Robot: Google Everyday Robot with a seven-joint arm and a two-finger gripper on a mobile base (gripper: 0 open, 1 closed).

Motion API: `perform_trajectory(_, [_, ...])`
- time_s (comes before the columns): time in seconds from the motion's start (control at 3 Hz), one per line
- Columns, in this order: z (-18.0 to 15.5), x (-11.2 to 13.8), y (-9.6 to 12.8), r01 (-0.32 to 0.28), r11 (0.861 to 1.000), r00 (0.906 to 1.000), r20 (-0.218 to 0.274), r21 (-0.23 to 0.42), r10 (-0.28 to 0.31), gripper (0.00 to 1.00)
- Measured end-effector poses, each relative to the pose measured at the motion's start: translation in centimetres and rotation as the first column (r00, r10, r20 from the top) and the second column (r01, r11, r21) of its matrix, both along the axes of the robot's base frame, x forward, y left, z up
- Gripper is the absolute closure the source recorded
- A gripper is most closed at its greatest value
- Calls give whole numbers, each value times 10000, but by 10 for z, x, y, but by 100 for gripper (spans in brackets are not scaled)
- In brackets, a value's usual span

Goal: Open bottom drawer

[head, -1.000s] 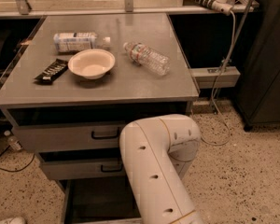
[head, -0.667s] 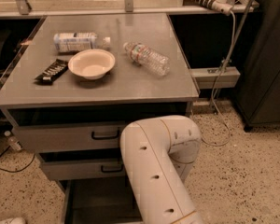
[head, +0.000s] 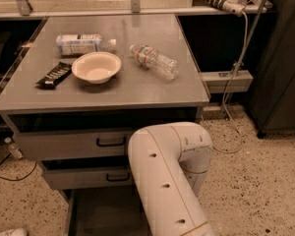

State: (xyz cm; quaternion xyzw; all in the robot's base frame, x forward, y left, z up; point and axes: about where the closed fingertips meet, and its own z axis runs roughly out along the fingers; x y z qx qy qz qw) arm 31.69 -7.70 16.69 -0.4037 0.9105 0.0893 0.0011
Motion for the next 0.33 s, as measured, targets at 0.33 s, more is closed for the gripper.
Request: perform_trajectory(0.33, [0,0,0,0,10000,10000,0,0,0,0])
